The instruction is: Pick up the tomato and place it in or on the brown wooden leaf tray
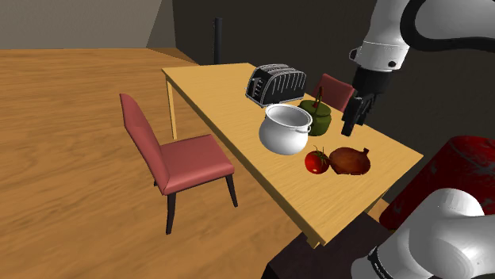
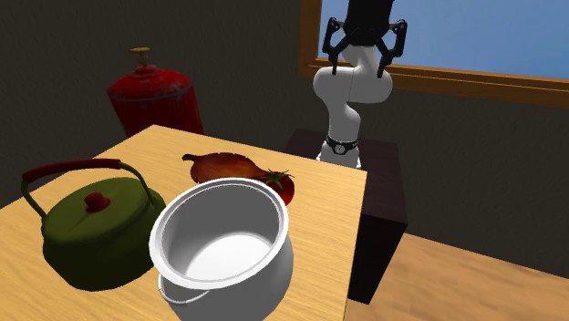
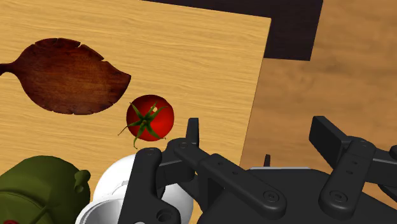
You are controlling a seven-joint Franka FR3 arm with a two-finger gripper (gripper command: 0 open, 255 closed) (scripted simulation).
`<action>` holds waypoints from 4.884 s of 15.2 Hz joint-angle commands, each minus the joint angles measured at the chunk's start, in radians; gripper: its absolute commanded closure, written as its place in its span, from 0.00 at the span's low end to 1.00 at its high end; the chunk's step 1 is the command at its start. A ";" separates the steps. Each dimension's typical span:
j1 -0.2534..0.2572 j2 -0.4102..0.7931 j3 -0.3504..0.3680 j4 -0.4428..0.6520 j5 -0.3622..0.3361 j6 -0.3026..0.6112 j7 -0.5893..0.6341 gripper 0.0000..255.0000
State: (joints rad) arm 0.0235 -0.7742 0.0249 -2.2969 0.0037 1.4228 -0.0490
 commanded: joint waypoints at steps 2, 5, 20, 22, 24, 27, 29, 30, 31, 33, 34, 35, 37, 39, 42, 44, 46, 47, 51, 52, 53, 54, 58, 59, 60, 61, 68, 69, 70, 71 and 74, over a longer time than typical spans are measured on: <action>-0.003 -0.011 -0.012 -0.036 -0.012 0.032 -0.017 0.00; -0.014 -0.037 -0.049 -0.139 -0.048 0.131 -0.066 0.00; -0.106 0.107 -0.292 -0.470 -0.249 0.729 -0.299 0.00; -0.116 0.170 -0.330 -0.485 -0.271 0.825 -0.330 0.00; -0.118 0.201 -0.344 -0.494 -0.278 0.870 -0.340 0.00; -0.119 0.238 -0.354 -0.513 -0.285 0.926 -0.339 0.00; -0.119 0.265 -0.361 -0.524 -0.288 0.964 -0.339 0.00; -0.119 0.279 -0.364 -0.529 -0.290 0.983 -0.339 0.00; -0.118 0.287 -0.366 -0.532 -0.291 0.994 -0.339 0.00; -0.119 0.287 -0.366 -0.532 -0.291 0.994 -0.339 0.00; -0.119 0.287 -0.366 -0.532 -0.291 0.994 -0.339 0.00; -0.119 0.287 -0.366 -0.532 -0.291 0.994 -0.339 0.00; -0.119 0.287 -0.366 -0.532 -0.291 0.994 -0.339 0.00; -0.118 0.287 -0.366 -0.532 -0.291 0.994 -0.339 1.00; -0.119 0.287 -0.366 -0.532 -0.291 0.994 -0.339 1.00; -0.119 0.287 -0.366 -0.532 -0.291 0.994 -0.339 1.00; -0.118 0.287 -0.366 -0.532 -0.291 0.994 -0.339 1.00; -0.118 0.287 -0.366 -0.532 -0.291 0.994 -0.339 1.00; -0.118 0.249 -0.358 -0.513 -0.285 0.938 -0.341 1.00; -0.118 0.238 -0.355 -0.506 -0.283 0.919 -0.341 1.00; -0.118 0.227 -0.352 -0.499 -0.281 0.901 -0.342 1.00; -0.118 0.216 -0.349 -0.492 -0.279 0.883 -0.343 1.00; -0.116 0.177 -0.338 -0.460 -0.270 0.813 -0.346 1.00; -0.116 0.169 -0.335 -0.452 -0.268 0.796 -0.346 1.00; -0.115 0.160 -0.333 -0.443 -0.266 0.779 -0.347 1.00; -0.115 0.153 -0.330 -0.434 -0.263 0.762 -0.348 1.00; -0.110 0.111 -0.313 -0.370 -0.248 0.657 -0.353 1.00; -0.124 0.110 -0.334 -0.364 -0.260 0.654 -0.380 1.00; -0.137 0.110 -0.356 -0.358 -0.272 0.651 -0.406 1.00; -0.149 0.112 -0.377 -0.350 -0.283 0.648 -0.432 1.00; -0.182 0.125 -0.442 -0.319 -0.314 0.642 -0.511 1.00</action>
State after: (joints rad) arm -0.1511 -0.6572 -0.3997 -2.6268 -0.3026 2.0639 -0.5385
